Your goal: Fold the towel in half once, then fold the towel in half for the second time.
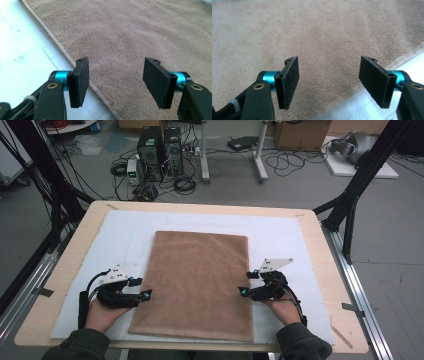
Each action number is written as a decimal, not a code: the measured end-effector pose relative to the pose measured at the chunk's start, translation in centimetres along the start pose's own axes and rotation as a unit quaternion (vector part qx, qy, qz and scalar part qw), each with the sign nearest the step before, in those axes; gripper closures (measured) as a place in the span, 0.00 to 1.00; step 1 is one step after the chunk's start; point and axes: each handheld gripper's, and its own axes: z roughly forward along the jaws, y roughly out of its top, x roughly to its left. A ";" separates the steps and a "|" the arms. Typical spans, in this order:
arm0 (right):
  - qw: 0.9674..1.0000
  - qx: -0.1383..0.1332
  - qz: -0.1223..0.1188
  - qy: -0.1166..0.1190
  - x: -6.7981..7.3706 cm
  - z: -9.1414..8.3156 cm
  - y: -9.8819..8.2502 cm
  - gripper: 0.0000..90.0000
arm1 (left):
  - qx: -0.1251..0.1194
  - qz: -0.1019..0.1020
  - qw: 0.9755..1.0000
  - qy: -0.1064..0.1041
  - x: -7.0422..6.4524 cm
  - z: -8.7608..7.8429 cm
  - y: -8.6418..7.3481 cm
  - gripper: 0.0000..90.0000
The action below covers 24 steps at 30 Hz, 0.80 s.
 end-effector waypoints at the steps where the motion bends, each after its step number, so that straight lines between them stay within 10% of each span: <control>1: 1.000 -0.002 0.002 -0.001 -0.1 0.0 0.1 0.35 | -0.001 0.002 1.000 0.002 0.0 0.0 0.3 0.43; 24: 1.000 -0.002 -0.003 -0.015 -2.8 0.5 3.7 0.34 | -0.015 0.005 1.000 0.019 2.1 2.2 5.5 0.42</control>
